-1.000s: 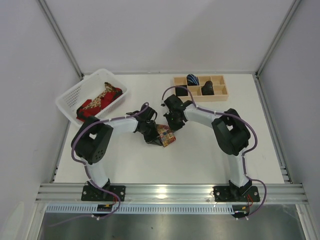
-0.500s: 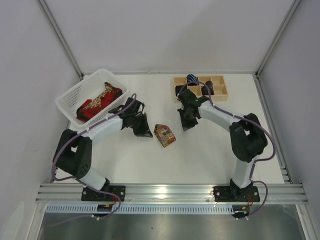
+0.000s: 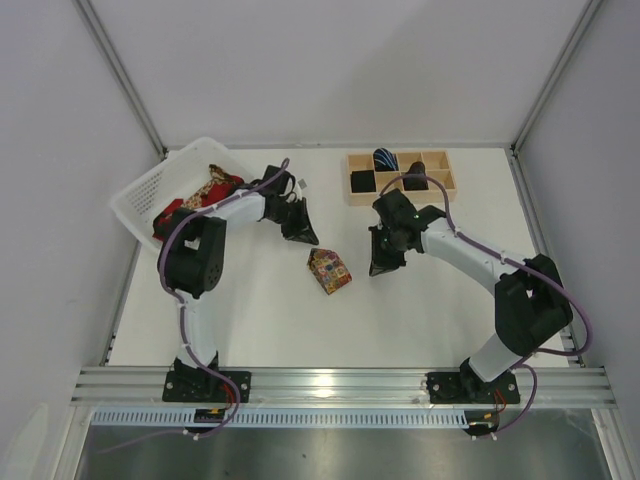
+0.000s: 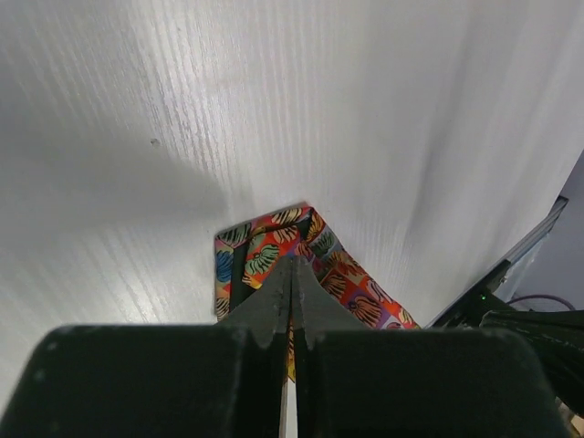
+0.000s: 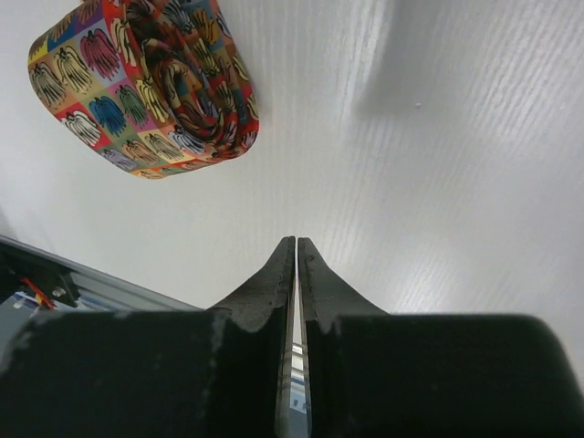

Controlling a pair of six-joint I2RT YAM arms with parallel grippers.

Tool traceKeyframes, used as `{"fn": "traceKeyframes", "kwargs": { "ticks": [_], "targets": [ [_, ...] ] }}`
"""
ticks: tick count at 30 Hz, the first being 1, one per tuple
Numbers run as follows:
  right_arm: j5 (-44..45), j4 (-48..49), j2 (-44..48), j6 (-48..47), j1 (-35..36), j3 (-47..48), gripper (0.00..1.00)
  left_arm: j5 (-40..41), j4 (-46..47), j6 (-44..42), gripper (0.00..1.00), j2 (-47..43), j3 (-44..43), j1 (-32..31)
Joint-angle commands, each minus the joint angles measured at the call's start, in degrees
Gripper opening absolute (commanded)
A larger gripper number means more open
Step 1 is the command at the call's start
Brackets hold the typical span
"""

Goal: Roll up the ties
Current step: Roll the tie

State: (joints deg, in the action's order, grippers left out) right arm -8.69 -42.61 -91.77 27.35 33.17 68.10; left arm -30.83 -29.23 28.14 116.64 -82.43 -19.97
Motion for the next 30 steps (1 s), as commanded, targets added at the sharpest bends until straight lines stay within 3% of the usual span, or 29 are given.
{"fn": "traceKeyframes", "kwargs": {
  "ticks": [1, 13, 18, 24, 27, 29, 30],
  "targets": [
    [-3.0, 2.9, 2.5, 3.3, 0.1, -1.6, 0.08, -3.4, 1.2, -2.3, 0.01, 0.3, 0.3, -1.0],
    [-6.4, 4.9, 1.4, 4.3, 0.1, -2.7, 0.11, 9.7, 0.5, -0.6, 0.00, 1.3, 9.6, -1.1],
    [-7.9, 5.8, 0.6, 4.6, 0.1, -3.4, 0.11, 13.9, 1.9, 3.2, 0.00, -7.3, 19.6, -1.1],
    [-9.6, 6.9, 0.0, 4.5, -0.4, -5.0, 0.18, 13.2, 5.1, 9.8, 0.01, -19.5, 33.6, -1.1],
    [-12.6, 9.1, -0.2, 4.5, -1.5, -6.7, 0.24, 12.5, 3.7, 9.5, 0.08, -23.4, 34.5, -1.1],
    [-17.3, 10.7, -0.6, 4.4, -2.1, -7.6, 0.34, 11.8, 2.5, 7.5, 0.14, -27.2, 33.5, -1.2],
    [-18.7, 11.7, -0.9, 4.5, -2.3, -8.0, 0.37, 11.0, 2.0, 7.0, 0.22, -28.5, 32.7, -1.1]
  ]
}}
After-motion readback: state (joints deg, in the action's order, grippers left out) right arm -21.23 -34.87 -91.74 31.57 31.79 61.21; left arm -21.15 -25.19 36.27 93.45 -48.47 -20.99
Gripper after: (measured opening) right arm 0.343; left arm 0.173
